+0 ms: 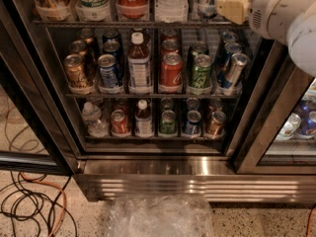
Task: Pick 7up can from top shelf of fridge
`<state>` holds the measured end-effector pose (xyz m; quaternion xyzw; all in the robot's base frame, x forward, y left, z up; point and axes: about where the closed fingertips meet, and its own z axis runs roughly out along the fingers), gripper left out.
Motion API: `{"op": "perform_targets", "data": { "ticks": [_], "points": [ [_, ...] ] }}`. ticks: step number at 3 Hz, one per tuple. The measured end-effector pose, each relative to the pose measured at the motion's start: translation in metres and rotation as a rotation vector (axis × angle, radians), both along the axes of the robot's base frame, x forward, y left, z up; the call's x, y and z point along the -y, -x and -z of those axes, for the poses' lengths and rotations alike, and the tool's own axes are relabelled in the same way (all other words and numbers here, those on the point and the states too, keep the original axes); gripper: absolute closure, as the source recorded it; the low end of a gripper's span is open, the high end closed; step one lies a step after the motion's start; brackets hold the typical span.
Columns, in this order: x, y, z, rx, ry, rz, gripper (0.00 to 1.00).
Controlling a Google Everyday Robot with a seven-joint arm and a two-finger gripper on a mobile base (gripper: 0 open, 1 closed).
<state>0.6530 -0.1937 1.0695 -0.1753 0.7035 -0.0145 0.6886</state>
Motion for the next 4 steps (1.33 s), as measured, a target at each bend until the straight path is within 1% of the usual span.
{"op": "perform_targets", "data": {
  "ticks": [1,2,3,4],
  "points": [
    [0.012,-0.003,0.003,0.003,0.030,0.017,0.01],
    [0.027,-0.014,0.003,0.033,0.074,0.036,0.00],
    [0.022,-0.014,0.003,0.033,0.074,0.036,0.00],
    [0.022,-0.017,0.000,0.048,0.078,0.043,0.01]
  ]
}}
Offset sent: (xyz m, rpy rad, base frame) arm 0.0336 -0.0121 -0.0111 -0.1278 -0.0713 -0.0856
